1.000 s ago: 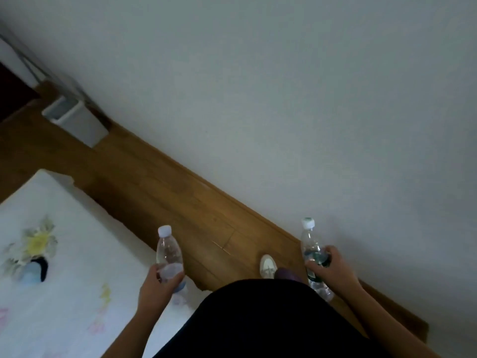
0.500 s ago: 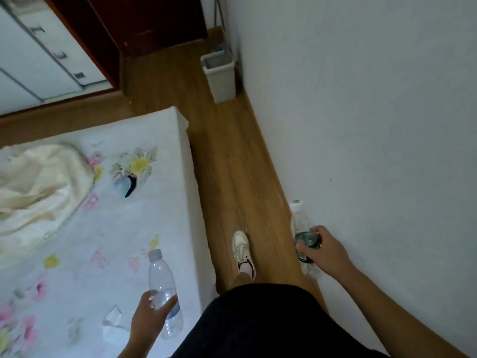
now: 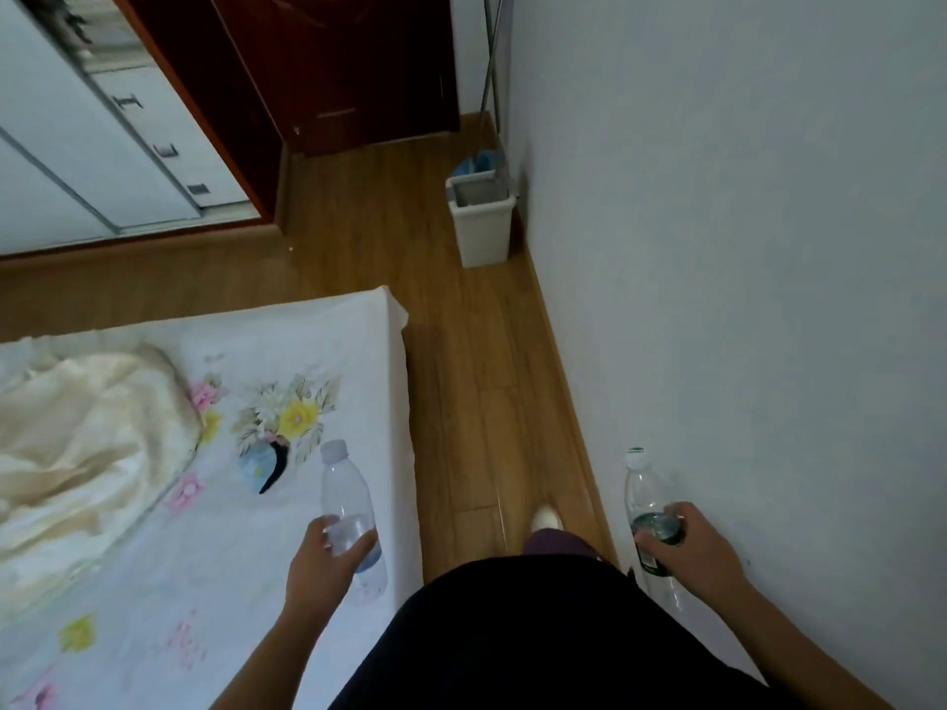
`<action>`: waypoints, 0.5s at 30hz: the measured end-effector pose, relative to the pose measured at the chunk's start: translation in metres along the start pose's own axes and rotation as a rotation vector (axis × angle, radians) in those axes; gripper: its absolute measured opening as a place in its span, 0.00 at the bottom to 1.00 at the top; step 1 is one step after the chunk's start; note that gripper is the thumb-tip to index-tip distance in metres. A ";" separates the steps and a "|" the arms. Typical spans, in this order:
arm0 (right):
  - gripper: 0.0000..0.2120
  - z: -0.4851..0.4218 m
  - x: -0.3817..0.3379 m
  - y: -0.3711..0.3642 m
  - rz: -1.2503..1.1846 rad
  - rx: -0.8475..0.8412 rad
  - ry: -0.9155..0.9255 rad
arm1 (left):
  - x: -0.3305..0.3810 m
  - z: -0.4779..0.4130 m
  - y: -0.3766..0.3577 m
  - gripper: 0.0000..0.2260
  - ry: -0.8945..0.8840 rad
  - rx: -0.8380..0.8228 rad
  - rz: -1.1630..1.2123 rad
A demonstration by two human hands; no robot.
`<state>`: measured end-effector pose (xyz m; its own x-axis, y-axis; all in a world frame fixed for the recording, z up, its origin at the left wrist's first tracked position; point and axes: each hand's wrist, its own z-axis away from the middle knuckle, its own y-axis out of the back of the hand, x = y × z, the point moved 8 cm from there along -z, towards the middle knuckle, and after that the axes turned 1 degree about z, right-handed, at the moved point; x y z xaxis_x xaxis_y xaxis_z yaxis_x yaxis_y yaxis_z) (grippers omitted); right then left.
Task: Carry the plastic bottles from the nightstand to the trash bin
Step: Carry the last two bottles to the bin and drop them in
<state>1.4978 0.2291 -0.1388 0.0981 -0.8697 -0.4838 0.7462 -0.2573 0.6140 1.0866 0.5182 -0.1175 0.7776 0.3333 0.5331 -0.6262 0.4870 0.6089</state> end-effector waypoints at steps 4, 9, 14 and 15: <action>0.25 -0.060 -0.039 0.008 0.012 -0.019 -0.001 | 0.059 -0.056 0.003 0.32 -0.053 0.035 0.013; 0.26 -0.142 -0.127 0.015 0.006 -0.052 0.044 | 0.090 -0.108 0.012 0.36 0.033 0.075 0.042; 0.23 -0.215 -0.249 0.025 0.039 -0.120 0.184 | 0.113 -0.141 0.026 0.44 0.170 0.157 0.118; 0.23 -0.227 -0.277 0.027 0.048 -0.139 0.219 | 0.118 -0.149 0.029 0.45 0.177 0.173 0.138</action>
<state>1.6402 0.5587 -0.1300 0.2642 -0.7639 -0.5887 0.8190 -0.1447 0.5552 1.1690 0.6915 -0.1241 0.6727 0.5302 0.5161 -0.7153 0.2876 0.6369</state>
